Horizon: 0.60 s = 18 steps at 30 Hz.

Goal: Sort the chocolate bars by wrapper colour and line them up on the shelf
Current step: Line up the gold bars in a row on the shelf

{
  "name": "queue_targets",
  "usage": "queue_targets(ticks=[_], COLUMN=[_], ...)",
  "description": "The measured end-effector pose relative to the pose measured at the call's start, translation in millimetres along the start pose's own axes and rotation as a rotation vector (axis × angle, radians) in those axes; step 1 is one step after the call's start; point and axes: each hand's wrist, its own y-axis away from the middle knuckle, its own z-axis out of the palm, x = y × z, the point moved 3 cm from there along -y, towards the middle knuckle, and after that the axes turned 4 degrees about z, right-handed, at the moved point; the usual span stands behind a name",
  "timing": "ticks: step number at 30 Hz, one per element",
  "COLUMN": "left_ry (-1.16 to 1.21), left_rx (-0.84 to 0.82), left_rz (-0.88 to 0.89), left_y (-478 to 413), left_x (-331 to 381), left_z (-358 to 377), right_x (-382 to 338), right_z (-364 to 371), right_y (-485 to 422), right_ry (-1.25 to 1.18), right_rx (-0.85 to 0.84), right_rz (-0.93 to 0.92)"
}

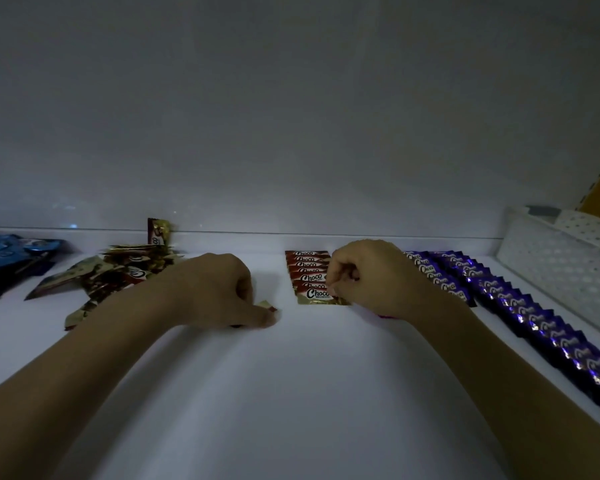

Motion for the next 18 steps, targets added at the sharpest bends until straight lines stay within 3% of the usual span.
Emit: queue_targets(ticks=[3, 12, 18], left_ry=[0.074, 0.160, 0.280], left_rx=[-0.048, -0.055, 0.116], left_rz=[0.015, 0.015, 0.273], left_y=[0.9, 3.3, 9.5], left_x=[-1.7, 0.6, 15.7], left_z=[-0.5, -1.2, -4.1], right_x=[-4.9, -7.6, -12.2], right_z=[-0.4, 5.6, 5.0], right_y=[1.2, 2.3, 1.2], right_ry=[-0.030, 0.026, -0.220], right_rx=[0.057, -0.016, 0.098], right_rz=[-0.048, -0.078, -0.067])
